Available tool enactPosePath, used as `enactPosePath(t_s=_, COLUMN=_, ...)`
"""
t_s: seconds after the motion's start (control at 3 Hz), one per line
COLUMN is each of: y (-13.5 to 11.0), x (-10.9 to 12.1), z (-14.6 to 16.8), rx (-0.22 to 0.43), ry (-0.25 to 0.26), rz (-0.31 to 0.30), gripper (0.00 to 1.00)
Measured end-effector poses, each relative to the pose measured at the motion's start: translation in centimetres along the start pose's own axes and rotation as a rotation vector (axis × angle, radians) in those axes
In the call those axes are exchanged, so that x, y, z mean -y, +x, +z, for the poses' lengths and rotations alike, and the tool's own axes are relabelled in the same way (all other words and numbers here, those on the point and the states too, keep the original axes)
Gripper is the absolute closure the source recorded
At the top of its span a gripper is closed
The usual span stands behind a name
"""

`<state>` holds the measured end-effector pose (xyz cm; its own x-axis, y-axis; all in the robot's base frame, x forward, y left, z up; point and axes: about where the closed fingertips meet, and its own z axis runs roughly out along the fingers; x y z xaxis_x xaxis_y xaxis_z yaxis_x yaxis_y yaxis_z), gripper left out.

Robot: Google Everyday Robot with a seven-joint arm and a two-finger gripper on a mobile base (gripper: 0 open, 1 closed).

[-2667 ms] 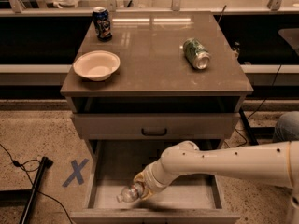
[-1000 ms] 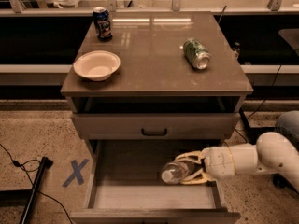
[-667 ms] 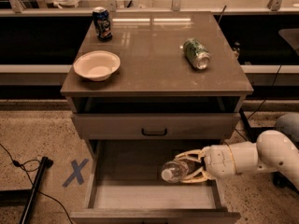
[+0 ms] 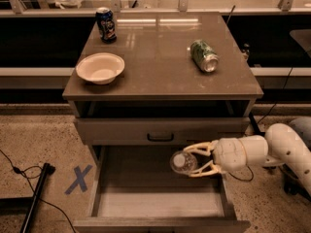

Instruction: Pick water bottle from middle drawer and place on counter

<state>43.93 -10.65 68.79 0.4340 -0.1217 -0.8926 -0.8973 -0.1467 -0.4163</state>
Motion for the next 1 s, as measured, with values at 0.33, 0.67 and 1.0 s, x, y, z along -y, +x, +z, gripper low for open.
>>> enactPosePath(t_s=0.33, y=-3.4, x=2.6, z=-2.7, rx=0.083, ry=0.021, rz=0.128, gripper=1.0)
enactPosePath(t_s=0.67, y=-6.9, x=5.3, z=-5.4, rx=0.05, ry=0.018, rz=0.185, gripper=1.0)
enactPosePath(t_s=1.0, y=-10.5, x=9.2, z=-7.9, rx=-0.018, ry=0.003, rz=0.196, gripper=1.0)
